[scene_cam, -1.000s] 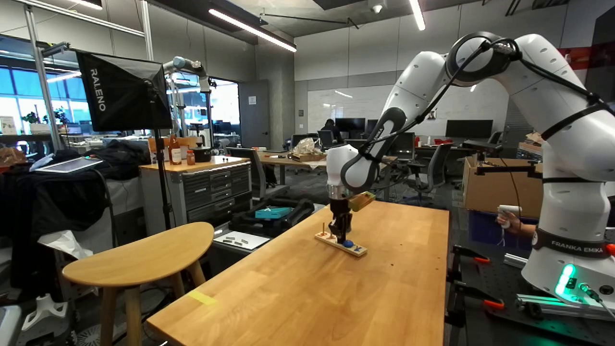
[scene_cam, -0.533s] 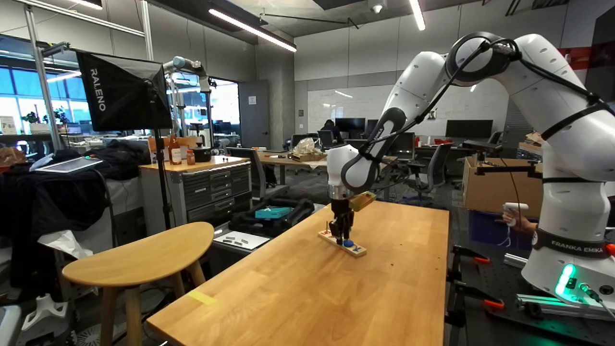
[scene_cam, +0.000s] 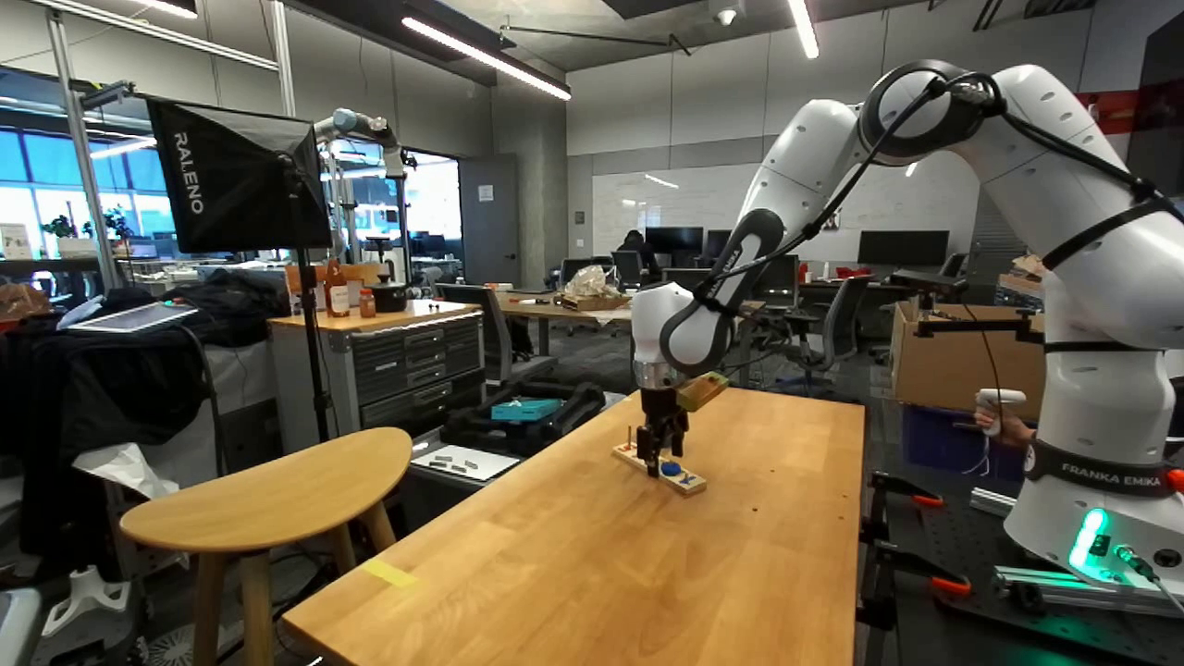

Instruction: Pick up the blue object and put on the table

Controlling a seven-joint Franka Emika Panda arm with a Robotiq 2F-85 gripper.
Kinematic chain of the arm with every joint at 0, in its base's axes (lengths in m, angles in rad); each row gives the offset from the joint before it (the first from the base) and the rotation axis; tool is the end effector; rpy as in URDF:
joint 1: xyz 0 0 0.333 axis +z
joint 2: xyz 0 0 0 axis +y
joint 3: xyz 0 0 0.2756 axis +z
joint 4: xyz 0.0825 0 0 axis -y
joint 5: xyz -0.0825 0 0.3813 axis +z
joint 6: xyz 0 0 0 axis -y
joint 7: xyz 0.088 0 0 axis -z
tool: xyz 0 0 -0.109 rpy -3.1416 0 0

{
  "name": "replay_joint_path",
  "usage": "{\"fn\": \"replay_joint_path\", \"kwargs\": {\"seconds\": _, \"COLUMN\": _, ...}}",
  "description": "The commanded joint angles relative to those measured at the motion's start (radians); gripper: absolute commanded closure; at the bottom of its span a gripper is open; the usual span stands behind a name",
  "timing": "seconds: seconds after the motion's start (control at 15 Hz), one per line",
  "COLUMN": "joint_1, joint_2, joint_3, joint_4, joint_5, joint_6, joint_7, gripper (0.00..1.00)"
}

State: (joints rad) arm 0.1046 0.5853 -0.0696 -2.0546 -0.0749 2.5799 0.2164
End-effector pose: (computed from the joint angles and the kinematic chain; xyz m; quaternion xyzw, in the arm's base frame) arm 0.5580 0.0186 0.1091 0.9974 -0.0531 -0.0248 0.0418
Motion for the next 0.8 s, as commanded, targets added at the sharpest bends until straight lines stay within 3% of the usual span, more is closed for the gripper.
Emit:
{"fn": "replay_joint_path", "kwargs": {"seconds": 0.0, "joint_1": 0.019, "joint_2": -0.026, "joint_3": -0.008, "joint_4": -0.029, "joint_5": -0.008, "joint_6": -0.011, "joint_7": 0.02, "gripper": 0.0}}
{"fn": "replay_joint_path", "kwargs": {"seconds": 0.73, "joint_1": 0.009, "joint_2": -0.042, "joint_3": 0.016, "joint_4": -0.019, "joint_5": 0.014, "joint_6": -0.017, "joint_7": 0.008, "gripper": 0.0}}
